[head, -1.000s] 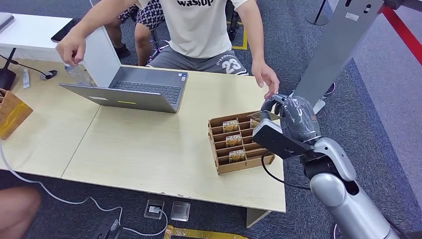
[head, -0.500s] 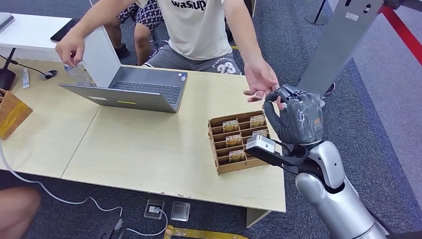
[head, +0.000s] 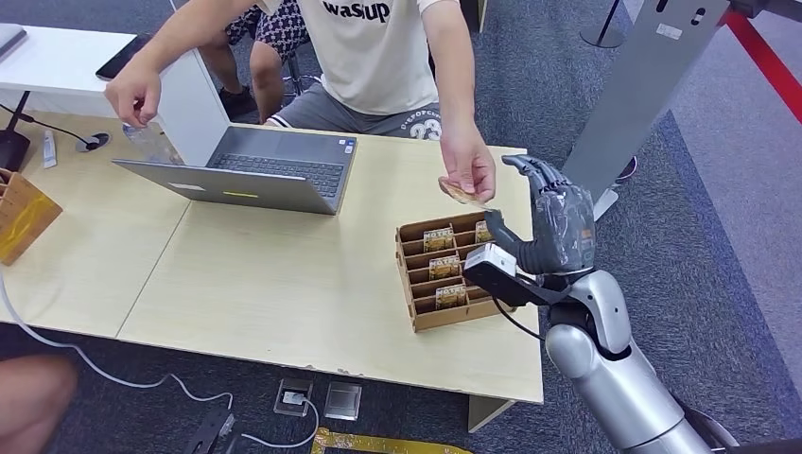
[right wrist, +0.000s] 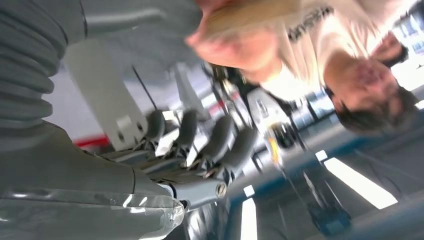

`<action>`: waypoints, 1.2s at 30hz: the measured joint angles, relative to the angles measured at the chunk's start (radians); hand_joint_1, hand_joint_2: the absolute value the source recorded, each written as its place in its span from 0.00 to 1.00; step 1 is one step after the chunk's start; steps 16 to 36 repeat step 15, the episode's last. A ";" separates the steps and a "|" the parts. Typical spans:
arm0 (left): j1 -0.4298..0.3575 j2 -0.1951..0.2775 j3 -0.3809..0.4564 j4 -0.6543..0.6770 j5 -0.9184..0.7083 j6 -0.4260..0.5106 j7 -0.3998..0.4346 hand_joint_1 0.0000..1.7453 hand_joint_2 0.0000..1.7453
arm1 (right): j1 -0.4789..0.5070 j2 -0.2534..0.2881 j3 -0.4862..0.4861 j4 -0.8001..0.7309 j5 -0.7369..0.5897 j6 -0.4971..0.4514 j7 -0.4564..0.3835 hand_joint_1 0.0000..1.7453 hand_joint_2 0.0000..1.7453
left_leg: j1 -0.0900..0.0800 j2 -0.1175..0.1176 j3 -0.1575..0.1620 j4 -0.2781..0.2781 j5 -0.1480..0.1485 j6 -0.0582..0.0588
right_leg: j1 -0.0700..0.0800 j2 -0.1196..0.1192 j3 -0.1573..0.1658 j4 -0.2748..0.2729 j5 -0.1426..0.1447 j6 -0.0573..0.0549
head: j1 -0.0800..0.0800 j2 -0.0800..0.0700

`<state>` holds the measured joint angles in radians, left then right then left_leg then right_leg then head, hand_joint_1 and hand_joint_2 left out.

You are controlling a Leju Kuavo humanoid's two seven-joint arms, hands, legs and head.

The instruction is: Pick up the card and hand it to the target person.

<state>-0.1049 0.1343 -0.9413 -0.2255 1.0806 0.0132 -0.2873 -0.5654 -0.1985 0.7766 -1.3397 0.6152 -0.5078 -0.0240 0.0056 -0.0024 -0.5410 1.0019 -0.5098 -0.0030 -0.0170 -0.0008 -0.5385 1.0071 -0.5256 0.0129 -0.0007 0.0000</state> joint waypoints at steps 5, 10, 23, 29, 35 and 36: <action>0.005 0.002 -0.002 0.000 0.021 0.011 0.012 0.00 0.00 | 0.009 0.002 -0.006 0.007 -0.309 0.140 -0.006 0.00 1.00 | 0.000 0.000 0.000 0.000 0.000 0.000 | 0.000 0.000 0.000 0.000 0.000 0.000 | 0.000 0.000; 0.008 0.005 -0.002 0.000 0.035 0.022 0.032 0.00 0.00 | 0.043 -0.008 -0.023 -0.003 -0.480 0.183 0.003 0.00 1.00 | 0.000 0.000 0.000 0.000 0.000 0.000 | 0.000 0.000 -0.001 0.000 0.000 0.000 | -0.001 0.000; 0.010 0.006 -0.002 0.000 0.046 0.031 0.039 0.00 0.00 | 0.096 -0.025 -0.045 -0.031 -0.668 0.234 0.025 0.00 1.00 | 0.000 0.000 0.000 0.000 0.000 0.000 | 0.000 0.000 -0.001 0.000 0.000 0.000 | 0.000 0.000; 0.010 0.006 -0.002 0.000 0.046 0.031 0.039 0.00 0.00 | 0.096 -0.025 -0.045 -0.031 -0.668 0.234 0.025 0.00 1.00 | 0.000 0.000 0.000 0.000 0.000 0.000 | 0.000 0.000 -0.001 0.000 0.000 0.000 | 0.000 0.000; 0.010 0.006 -0.002 0.000 0.046 0.031 0.039 0.00 0.00 | 0.096 -0.025 -0.045 -0.031 -0.668 0.234 0.025 0.00 1.00 | 0.000 0.000 0.000 0.000 0.000 0.000 | 0.000 0.000 -0.001 0.000 0.000 0.000 | 0.000 0.000; 0.010 0.006 -0.002 0.000 0.046 0.031 0.039 0.00 0.00 | 0.096 -0.025 -0.045 -0.031 -0.668 0.234 0.025 0.00 1.00 | 0.000 0.000 0.000 0.000 0.000 0.000 | 0.000 0.000 -0.001 0.000 0.000 0.000 | 0.000 0.000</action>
